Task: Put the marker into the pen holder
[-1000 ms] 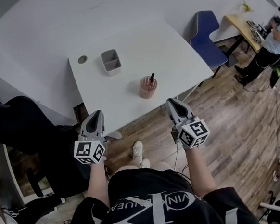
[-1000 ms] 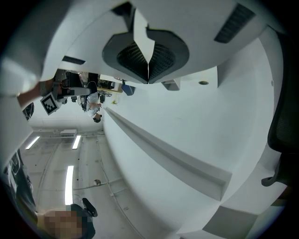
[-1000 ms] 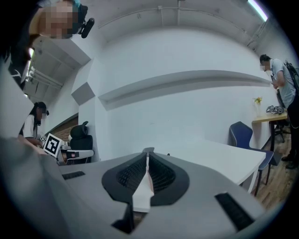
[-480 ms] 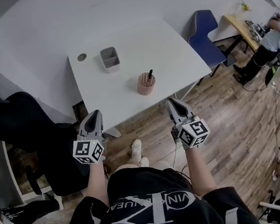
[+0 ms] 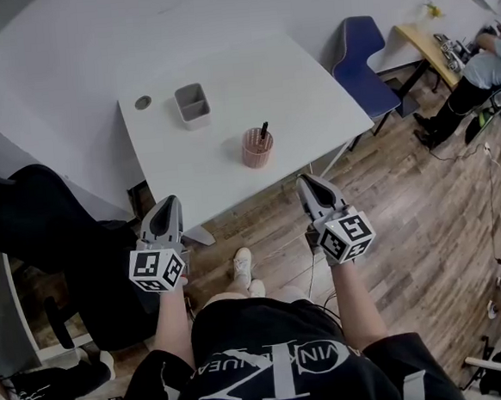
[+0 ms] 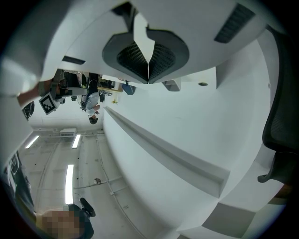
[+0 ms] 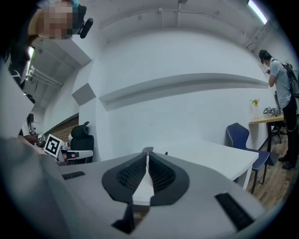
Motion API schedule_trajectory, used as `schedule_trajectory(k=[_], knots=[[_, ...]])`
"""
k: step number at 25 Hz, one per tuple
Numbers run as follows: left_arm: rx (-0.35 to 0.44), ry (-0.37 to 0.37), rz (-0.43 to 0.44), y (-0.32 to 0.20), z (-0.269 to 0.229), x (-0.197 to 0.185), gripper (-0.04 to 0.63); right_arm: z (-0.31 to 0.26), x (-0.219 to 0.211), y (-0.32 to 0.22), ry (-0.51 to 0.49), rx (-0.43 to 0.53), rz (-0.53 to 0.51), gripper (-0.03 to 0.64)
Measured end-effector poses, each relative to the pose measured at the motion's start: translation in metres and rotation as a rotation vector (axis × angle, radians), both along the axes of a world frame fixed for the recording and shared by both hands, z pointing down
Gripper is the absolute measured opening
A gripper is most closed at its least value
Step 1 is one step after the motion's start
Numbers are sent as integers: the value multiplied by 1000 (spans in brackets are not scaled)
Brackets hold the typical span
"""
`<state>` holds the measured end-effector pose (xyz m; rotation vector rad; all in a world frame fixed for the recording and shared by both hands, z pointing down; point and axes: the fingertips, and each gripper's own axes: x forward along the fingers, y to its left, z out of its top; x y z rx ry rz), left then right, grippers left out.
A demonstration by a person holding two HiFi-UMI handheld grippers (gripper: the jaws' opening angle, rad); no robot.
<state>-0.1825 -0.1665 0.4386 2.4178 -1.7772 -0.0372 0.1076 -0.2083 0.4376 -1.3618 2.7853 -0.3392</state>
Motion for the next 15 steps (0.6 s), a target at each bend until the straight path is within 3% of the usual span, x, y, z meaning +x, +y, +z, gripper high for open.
schedule_trajectory(k=[15], knots=[[-9,-4,4,-2,2,4,18,4,5,-2,-11,-9,6,34]])
